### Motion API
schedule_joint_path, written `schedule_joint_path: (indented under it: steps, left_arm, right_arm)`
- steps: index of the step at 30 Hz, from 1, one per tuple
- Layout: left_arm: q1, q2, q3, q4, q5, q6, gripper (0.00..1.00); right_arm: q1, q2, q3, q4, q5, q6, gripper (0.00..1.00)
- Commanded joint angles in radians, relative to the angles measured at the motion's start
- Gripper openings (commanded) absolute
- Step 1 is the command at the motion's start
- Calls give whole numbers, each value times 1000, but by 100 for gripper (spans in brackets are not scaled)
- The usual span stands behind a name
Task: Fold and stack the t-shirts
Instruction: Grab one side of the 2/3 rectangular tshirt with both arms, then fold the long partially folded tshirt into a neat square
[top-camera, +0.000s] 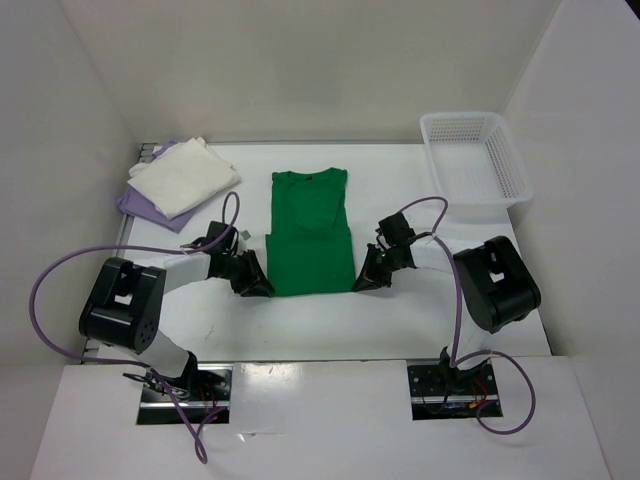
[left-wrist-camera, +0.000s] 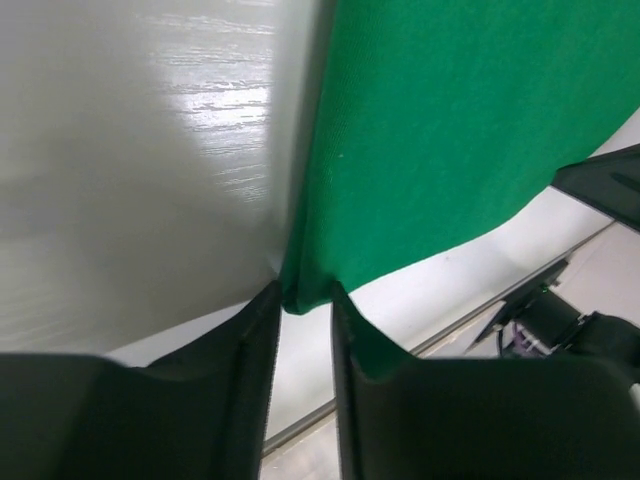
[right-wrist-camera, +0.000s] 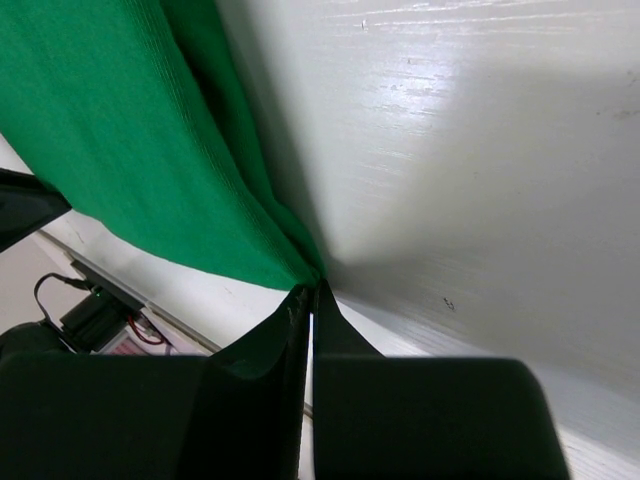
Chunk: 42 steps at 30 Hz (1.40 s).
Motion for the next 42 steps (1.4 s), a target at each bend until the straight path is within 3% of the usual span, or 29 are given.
schedule_joint_path:
  steps: [1, 9, 15, 19, 22, 24, 30, 35, 42]
  left_arm:
    - [-17, 4, -8, -4, -12, 16, 32]
    - [-26, 13, 13, -19, -12, 18, 9]
    - [-57, -103, -40, -122, 17, 23, 6]
    - [-91, -208, -50, -240, 68, -5, 2]
    - [-79, -321, 38, -439, 58, 7, 0]
    - [-78, -308, 151, -513, 68, 31, 0]
    - [29, -193, 370, -348, 98, -2, 0]
    - [86, 51, 665, -233, 53, -4, 0]
    - [119, 387, 880, -105, -18, -47, 0]
  right_arm:
    - [-4, -37, 6, 17, 24, -8, 1]
    - [-4, -49, -5, 6, 24, -8, 1]
    - [36, -200, -109, -91, 20, 44, 0]
    - [85, -360, -132, -208, -17, 115, 0]
    - [76, -476, -82, -343, -31, 124, 0]
    - [27, -477, -4, -395, -31, 83, 0]
    - [-93, -249, 305, -353, -31, -65, 0]
    - [-134, 73, 613, -277, -8, -120, 0]
    - [-188, 391, 958, -253, -3, -141, 0]
